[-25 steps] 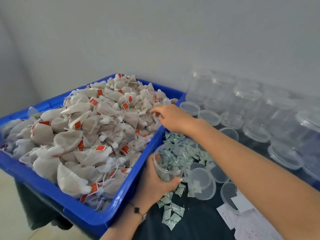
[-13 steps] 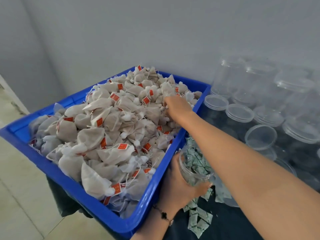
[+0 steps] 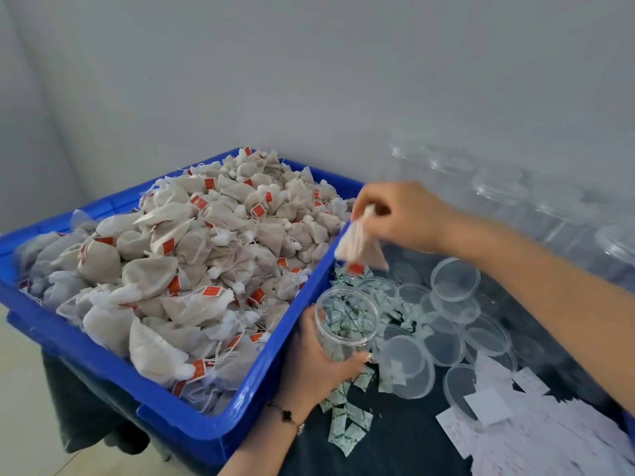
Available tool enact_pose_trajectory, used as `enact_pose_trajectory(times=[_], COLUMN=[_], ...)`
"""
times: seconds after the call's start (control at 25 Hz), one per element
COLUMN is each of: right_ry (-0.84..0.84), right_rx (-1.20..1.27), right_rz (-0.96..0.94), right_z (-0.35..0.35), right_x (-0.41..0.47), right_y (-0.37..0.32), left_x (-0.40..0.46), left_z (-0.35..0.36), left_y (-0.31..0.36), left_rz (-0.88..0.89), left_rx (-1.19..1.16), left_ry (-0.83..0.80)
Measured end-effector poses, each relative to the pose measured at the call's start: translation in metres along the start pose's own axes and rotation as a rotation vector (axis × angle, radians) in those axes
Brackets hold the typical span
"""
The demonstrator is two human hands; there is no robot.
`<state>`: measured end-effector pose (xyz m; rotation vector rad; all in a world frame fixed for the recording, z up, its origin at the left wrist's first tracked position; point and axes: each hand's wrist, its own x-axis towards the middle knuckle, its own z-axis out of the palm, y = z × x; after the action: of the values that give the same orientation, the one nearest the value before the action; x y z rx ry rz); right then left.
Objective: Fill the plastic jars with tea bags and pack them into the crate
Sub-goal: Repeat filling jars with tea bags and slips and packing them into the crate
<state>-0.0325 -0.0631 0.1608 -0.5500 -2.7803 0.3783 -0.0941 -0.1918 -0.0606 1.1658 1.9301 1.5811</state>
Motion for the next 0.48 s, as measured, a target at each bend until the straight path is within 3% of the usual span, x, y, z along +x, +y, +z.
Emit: enact_pose_trajectory(times=[0.12, 0.2, 0.32, 0.48], right_ry=[-0.503, -0.444, -0.101, -0.268], right_rx=[-0.166, -0.204, -0.206, -0.142], right_rz=[-0.016, -0.017, 0.086, 0.185], right_z=[0.032, 0.048, 0.066, 0.115], right_x=[-0.018, -0.003, 0.049, 0.105], right_y=[-0.001, 0.008, 0.028, 0.049], left_x=[0.0, -0.001, -0.001, -0.002], left_z=[0.001, 0.001, -0.002, 0.0], left_y=[-0.001, 0.0, -0.002, -0.001], left_rz=[-0.023, -0.031, -0.023, -0.005], left_rx=[-0.002, -0.008, -0.014, -0.007], left_ry=[0.004, -0.012, -0.024, -0.032])
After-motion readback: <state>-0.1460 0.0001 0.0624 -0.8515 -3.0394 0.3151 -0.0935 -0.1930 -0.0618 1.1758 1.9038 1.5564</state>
